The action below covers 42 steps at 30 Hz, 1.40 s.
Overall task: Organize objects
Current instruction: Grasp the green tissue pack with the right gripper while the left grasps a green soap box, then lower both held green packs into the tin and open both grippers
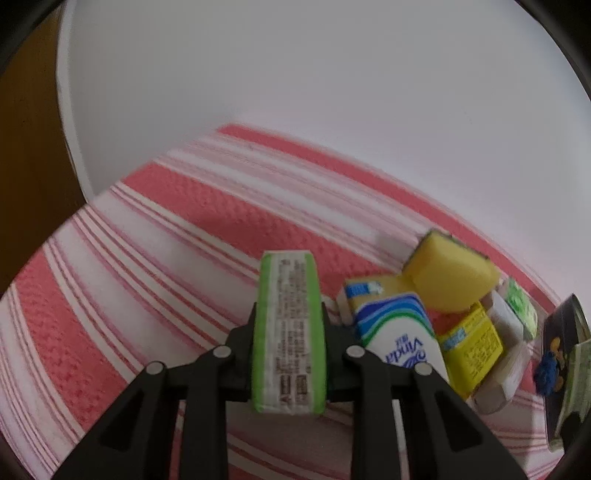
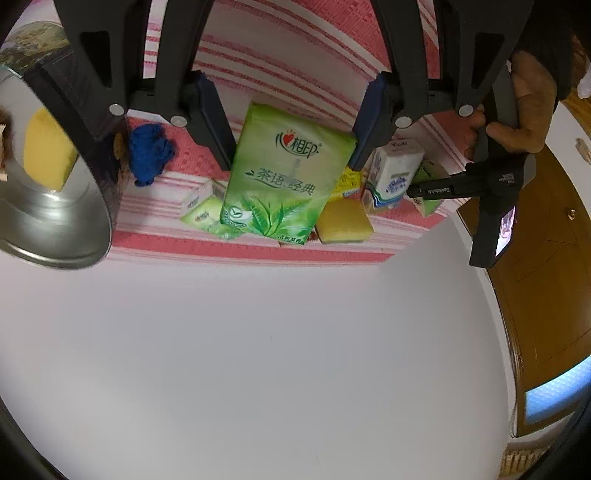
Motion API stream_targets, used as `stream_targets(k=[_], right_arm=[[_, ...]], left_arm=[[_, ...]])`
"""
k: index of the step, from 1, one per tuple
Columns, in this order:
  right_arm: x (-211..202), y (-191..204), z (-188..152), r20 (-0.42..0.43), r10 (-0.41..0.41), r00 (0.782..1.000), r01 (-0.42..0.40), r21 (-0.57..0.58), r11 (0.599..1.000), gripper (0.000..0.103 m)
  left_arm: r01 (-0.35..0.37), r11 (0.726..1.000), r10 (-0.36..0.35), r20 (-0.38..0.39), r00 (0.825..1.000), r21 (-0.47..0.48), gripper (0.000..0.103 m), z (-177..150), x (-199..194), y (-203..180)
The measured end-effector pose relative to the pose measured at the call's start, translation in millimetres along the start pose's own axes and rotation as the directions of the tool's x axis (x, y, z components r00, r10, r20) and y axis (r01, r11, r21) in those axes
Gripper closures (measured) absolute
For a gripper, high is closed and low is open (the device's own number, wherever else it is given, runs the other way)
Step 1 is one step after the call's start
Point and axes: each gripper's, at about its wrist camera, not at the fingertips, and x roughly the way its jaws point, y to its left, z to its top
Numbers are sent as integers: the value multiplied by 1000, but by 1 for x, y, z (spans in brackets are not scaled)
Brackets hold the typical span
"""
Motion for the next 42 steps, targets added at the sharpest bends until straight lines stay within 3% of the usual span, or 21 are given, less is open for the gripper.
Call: stream_targets(k=[2, 6, 11, 14, 20, 26, 30, 34, 37, 42], right_arm=[[-4, 1, 2, 39, 8, 999, -8, 3, 1000, 39], [-22, -2, 8, 143, -17, 990, 14, 22, 1000, 39], [-37, -11, 15, 208, -101, 973, 94, 43, 995, 39], [-51, -22, 17, 241, -158, 958, 150, 50, 987, 39], [-94, -60, 18, 314, -324, 892, 326, 49, 944, 39], [-128, -117, 15, 333, -440, 834, 435, 95, 895, 39], [-138, -147, 14, 318, -481, 817, 473, 107, 874, 39], [-130, -175, 14, 270, -501, 822, 495, 95, 864, 39], [-124, -195, 13, 223, -497, 838, 488, 98, 867, 39], [-127, -211, 7, 193, -504, 842, 504, 54, 862, 39]], left_arm=[[3, 1000, -3, 90, 996, -4, 80, 2, -17, 0], [75, 997, -71, 265, 962, -6, 80, 3, -49, -3], [178, 984, -177, 314, 933, 25, 80, -1, -63, -21], [208, 976, -219, 302, 928, 66, 80, -6, -68, -43], [270, 947, -312, 296, 903, 176, 80, -20, -90, -92], [345, 895, -418, 257, 872, 283, 80, -37, -114, -160], [396, 846, -488, 219, 845, 358, 80, -56, -133, -213], [435, 796, -538, 163, 827, 420, 80, -79, -143, -263], [469, 758, -566, 100, 819, 453, 80, -99, -143, -299], [491, 733, -567, 24, 824, 471, 80, -122, -132, -337]])
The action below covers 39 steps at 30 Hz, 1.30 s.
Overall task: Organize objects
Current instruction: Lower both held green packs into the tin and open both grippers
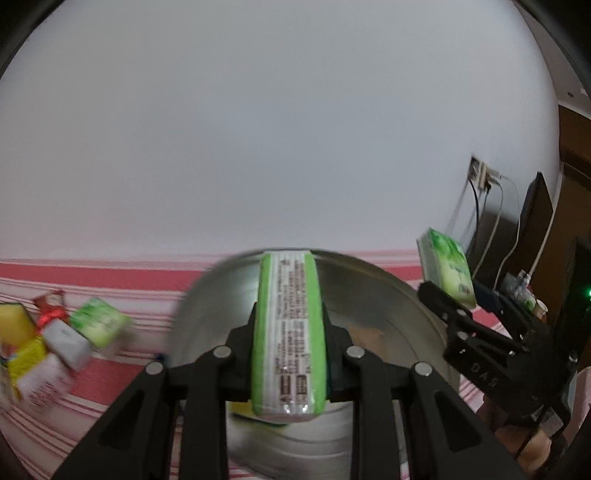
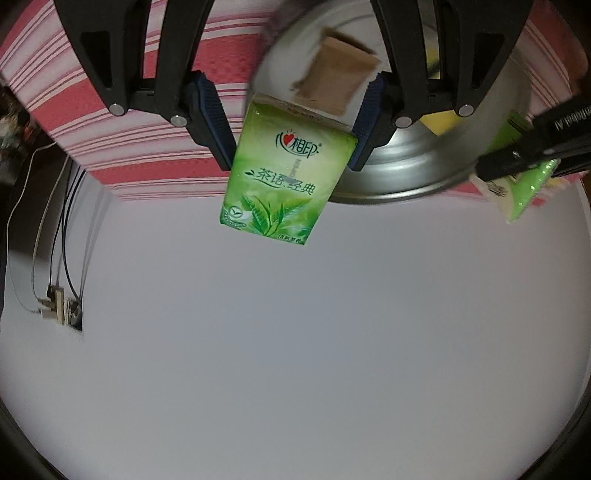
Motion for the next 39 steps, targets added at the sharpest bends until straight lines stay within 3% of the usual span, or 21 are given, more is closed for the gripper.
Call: stream_targets(k=[6, 20, 22, 24, 27, 35, 39], right_arm=[[14, -14, -10, -80, 41, 996, -43, -22, 999, 39], [11, 4, -18, -136, 68, 988, -77, -64, 995, 38], [2, 10, -12, -123, 55, 991, -62, -61, 996, 38], [-2, 4, -12, -96, 34, 995, -37, -36, 999, 38], [-11, -6, -12, -52, 20, 998, -19, 31, 999, 38], [-17, -42, -9, 85, -74, 994, 64, 114, 991, 38], [-22, -38, -7, 74, -108, 991, 99, 113, 989, 37]], left_arm=[[4, 1000, -3, -45, 999, 24, 80, -14, 15, -25], [-17, 998, 22, -72, 997, 61, 78, -32, 26, -28], [-30, 997, 34, -61, 998, 67, 66, -34, 26, -33], [-44, 997, 46, -34, 998, 65, 29, -33, 23, -35], [-65, 997, 64, 30, 998, 37, 6, -32, 13, -33], [-106, 993, 102, 89, 991, 43, 0, -32, 4, -35], [-117, 990, 107, 126, 986, 73, 0, -33, -1, -40]])
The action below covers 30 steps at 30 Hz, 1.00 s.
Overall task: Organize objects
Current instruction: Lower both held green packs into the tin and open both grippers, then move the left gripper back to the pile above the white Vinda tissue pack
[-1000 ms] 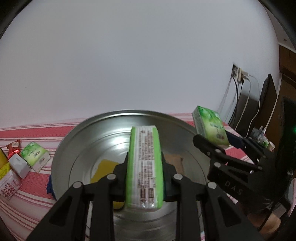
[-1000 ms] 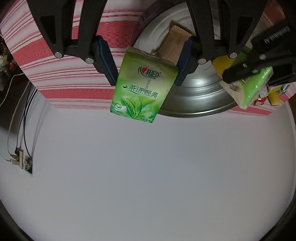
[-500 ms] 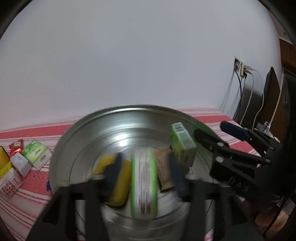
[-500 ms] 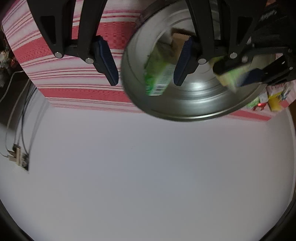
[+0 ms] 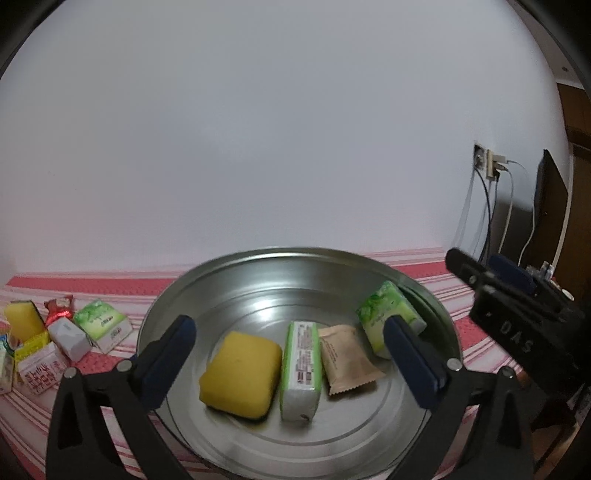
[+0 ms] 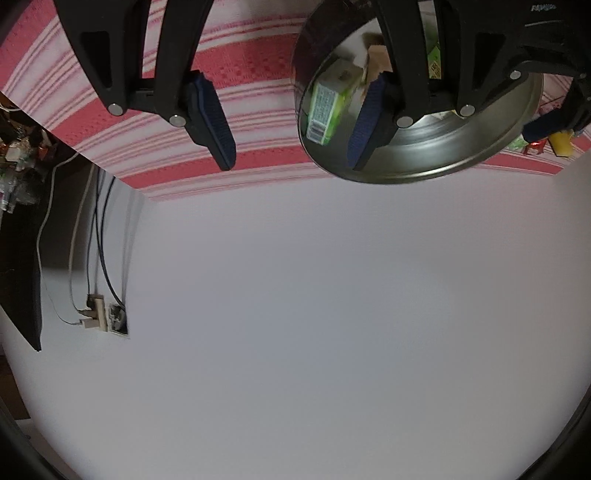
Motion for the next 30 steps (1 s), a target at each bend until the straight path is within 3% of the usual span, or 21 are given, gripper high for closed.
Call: stream_targets(k=[6, 17, 21, 30], right_arm=[[-22, -2, 0, 41, -35, 999, 34, 44, 998, 37], [-21, -1, -2, 11, -47, 999, 47, 57, 997, 37], [-20, 5, -3, 3, -57, 998, 56, 39, 998, 37], [-21, 8, -5, -2, -67, 998, 67, 34, 997, 37]], left_arm=[[-4, 999, 1, 95, 996, 34, 0, -5, -21, -2], [-128, 991, 130, 38, 991, -49, 0, -9, -23, 49], [-118, 990, 121, 35, 992, -79, 0, -11, -26, 57], [-110, 994, 110, 59, 992, 0, 0, -13, -29, 43]])
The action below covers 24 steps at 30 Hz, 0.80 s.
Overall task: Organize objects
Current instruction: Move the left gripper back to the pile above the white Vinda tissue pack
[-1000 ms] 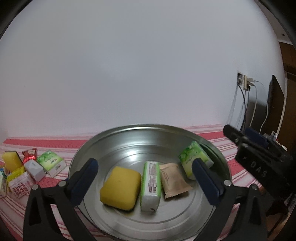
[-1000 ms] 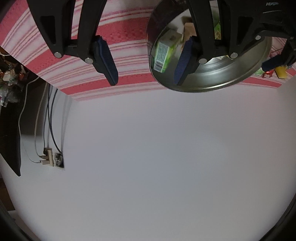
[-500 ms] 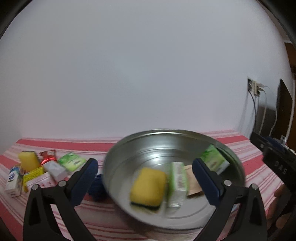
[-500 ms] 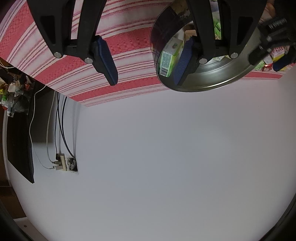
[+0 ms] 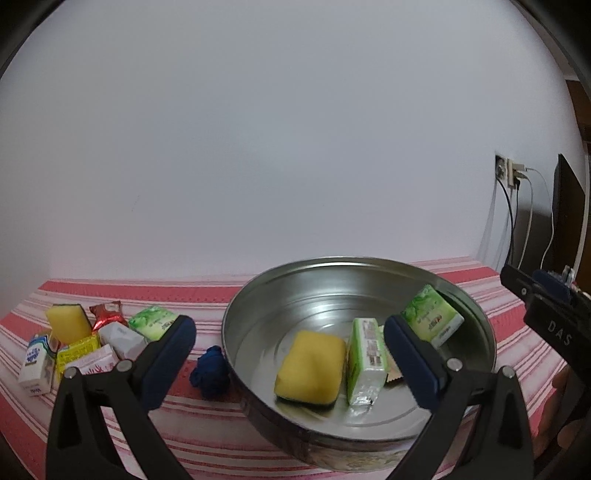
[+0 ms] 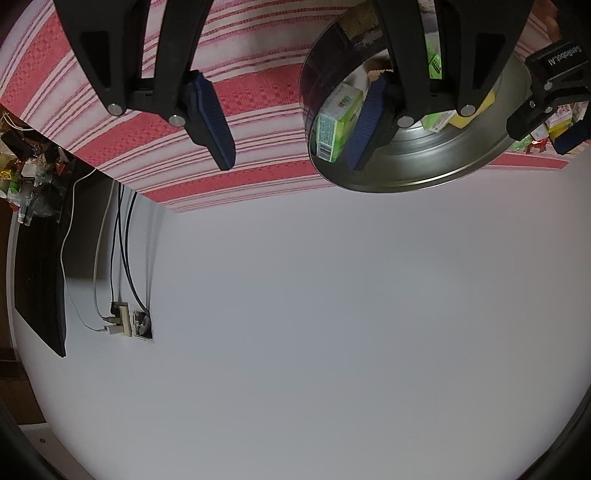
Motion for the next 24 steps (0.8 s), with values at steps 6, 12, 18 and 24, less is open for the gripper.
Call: stream_targets(k=[6, 12, 18, 24], right_arm=[[0, 2, -1, 0, -3, 1000, 3, -9, 1000, 37], [2, 1, -1, -2, -5, 1000, 5, -7, 1000, 37], [2, 3, -2, 0, -3, 1000, 3, -26, 1000, 37], [4, 5, -3, -5, -2, 1000, 2, -43, 999, 37]], left_arm=[[-14, 1000, 13, -21, 1000, -25, 0, 0, 4, 5], [-84, 991, 72, -110, 991, -109, 0, -1, 15, 36], [-175, 969, 159, -103, 982, -175, 0, 2, 7, 84], [-278, 916, 246, -145, 958, -287, 0, 1, 0, 163]])
